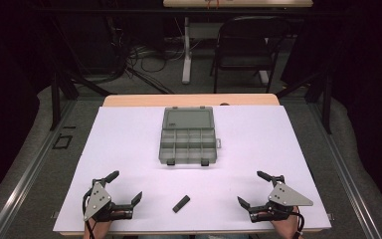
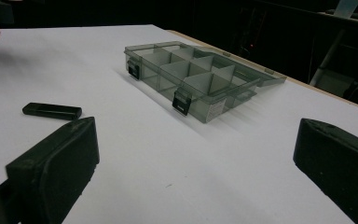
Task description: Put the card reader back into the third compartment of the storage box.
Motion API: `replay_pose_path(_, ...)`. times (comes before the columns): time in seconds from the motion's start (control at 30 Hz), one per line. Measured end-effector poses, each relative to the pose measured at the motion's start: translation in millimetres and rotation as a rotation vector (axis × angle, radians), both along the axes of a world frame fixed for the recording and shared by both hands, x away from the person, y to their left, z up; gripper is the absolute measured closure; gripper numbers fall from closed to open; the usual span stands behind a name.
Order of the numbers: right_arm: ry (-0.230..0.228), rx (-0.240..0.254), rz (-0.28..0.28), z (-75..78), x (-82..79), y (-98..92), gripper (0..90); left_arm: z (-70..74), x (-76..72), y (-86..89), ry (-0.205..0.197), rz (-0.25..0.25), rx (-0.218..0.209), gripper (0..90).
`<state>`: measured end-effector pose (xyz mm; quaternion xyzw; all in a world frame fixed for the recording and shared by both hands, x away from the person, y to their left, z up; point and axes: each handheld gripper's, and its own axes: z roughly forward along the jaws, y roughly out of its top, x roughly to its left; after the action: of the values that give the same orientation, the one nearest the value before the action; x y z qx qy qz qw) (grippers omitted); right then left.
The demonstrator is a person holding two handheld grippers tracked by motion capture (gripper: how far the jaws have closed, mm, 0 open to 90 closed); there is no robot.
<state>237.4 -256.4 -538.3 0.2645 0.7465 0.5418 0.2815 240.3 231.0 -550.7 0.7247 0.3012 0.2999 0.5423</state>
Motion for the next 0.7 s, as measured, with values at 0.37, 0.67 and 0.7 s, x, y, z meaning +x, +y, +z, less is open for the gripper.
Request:
replay_pose_path(0.37, 0.001, -0.008, -0.005, 0.7, 0.4, -0.1, 0.0, 5.5, 0.4, -10.3, -0.002, 0.012, 0.009, 0.2)
replay_pose_path(0.67, 0.011, -0.013, -0.009, -0.4, 2.3, 1.1, 0.0, 8.5, 2.1, -28.7, 0.053, -0.025, 0.049, 0.2)
replay_pose_path(0.7, 0.008, -0.016, -0.009, -0.2, 2.4, 1.0, 0.0, 8.4, 2.9, -31.5, 0.057, -0.021, 0.055, 0.2)
